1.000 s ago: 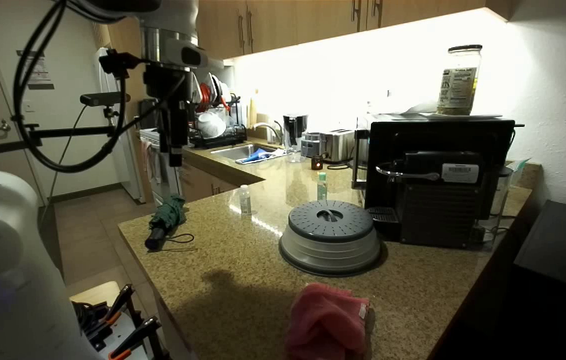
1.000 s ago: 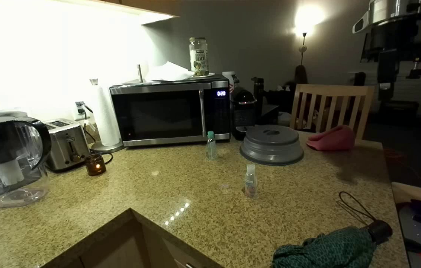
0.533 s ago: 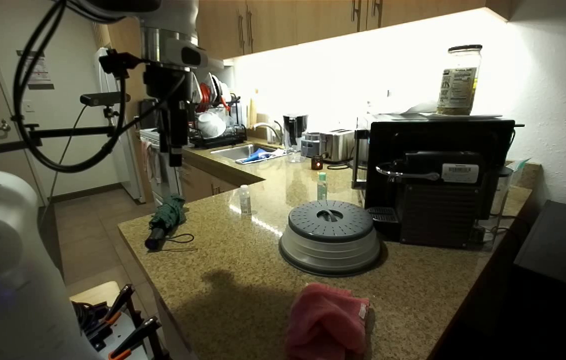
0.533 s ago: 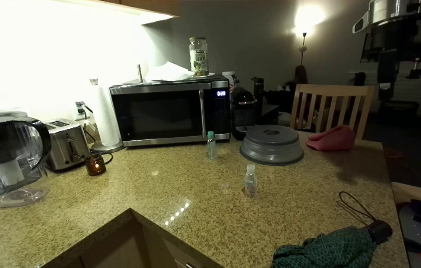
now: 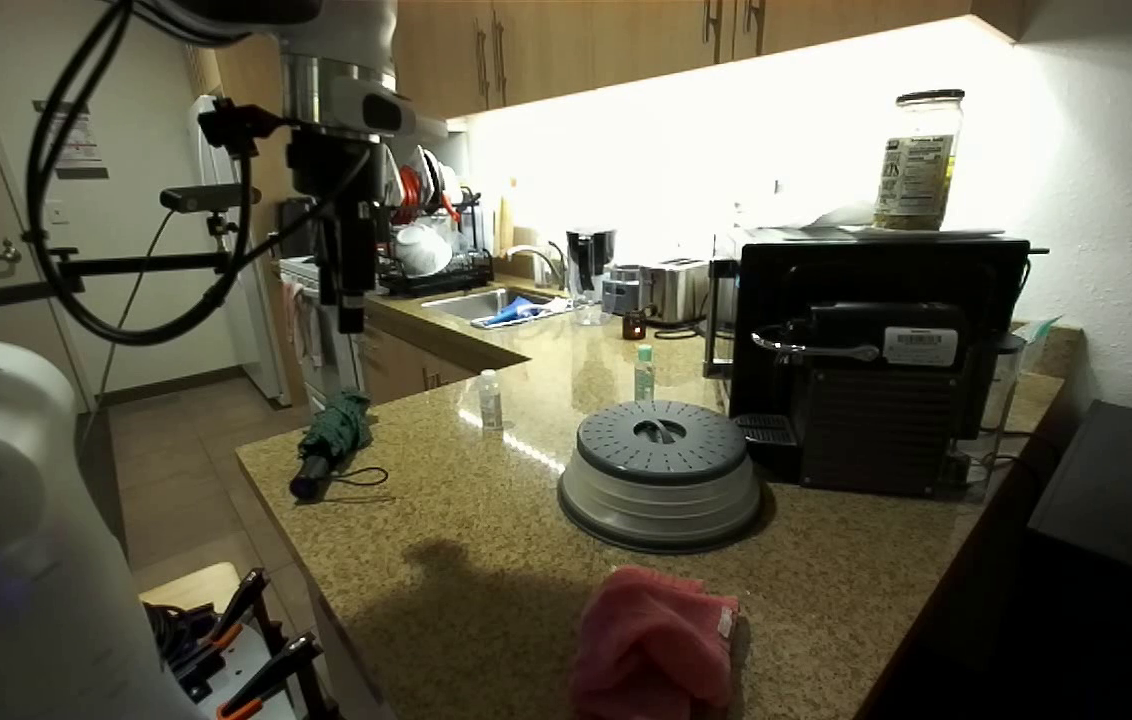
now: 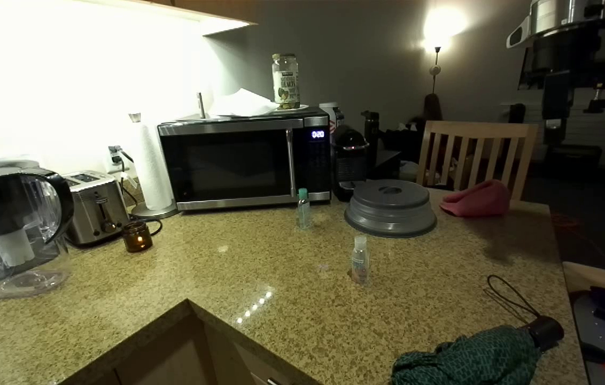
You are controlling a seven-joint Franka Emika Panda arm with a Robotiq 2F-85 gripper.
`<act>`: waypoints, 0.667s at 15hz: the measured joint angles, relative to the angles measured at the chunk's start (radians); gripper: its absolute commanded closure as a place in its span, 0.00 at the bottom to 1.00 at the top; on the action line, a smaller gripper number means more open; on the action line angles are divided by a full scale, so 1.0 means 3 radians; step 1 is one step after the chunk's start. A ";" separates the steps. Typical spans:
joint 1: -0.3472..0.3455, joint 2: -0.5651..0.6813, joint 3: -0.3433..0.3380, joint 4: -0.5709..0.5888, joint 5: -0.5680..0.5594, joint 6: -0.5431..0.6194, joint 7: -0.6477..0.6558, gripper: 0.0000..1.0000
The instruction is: Move the umbrella farther from you
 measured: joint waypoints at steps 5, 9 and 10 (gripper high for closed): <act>0.0000 0.0000 0.0000 0.0000 0.0000 0.0000 0.0000 0.00; 0.0005 0.0010 0.0015 0.0002 0.0000 0.0000 -0.0013 0.00; 0.0020 0.0025 0.0030 0.0003 0.0000 0.0003 -0.0025 0.00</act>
